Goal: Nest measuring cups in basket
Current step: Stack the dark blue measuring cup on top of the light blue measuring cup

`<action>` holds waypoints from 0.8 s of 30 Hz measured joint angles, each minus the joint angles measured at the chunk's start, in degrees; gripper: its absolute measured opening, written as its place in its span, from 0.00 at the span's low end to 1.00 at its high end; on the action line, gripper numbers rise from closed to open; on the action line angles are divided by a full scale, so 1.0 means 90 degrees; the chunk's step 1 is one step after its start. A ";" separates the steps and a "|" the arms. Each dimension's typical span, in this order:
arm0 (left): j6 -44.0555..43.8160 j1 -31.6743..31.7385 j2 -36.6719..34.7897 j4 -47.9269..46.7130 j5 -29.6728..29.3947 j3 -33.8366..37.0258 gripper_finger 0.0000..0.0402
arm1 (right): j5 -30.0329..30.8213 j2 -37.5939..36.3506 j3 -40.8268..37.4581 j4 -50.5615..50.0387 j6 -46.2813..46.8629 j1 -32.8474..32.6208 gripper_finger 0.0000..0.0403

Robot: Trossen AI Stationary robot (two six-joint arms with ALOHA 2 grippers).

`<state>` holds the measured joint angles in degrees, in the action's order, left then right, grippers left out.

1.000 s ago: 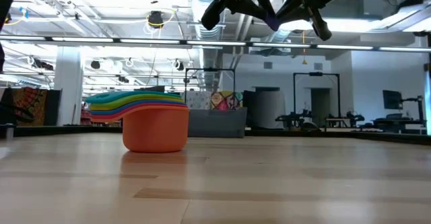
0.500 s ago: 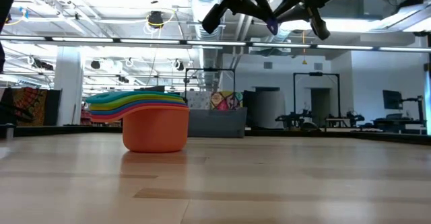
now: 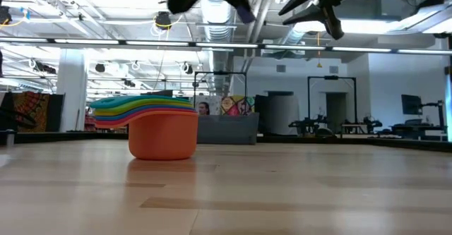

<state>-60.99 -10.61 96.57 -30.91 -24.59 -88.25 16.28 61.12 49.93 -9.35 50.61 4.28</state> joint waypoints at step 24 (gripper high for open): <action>-0.1474 -0.2024 -0.2849 0.4061 0.0967 0.5188 0.00 | 0.0923 0.2314 0.0100 0.3288 0.0936 -0.1540 0.27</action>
<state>-74.25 -28.82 70.93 5.65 -15.90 -41.55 24.58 81.95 50.83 20.25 59.03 -9.58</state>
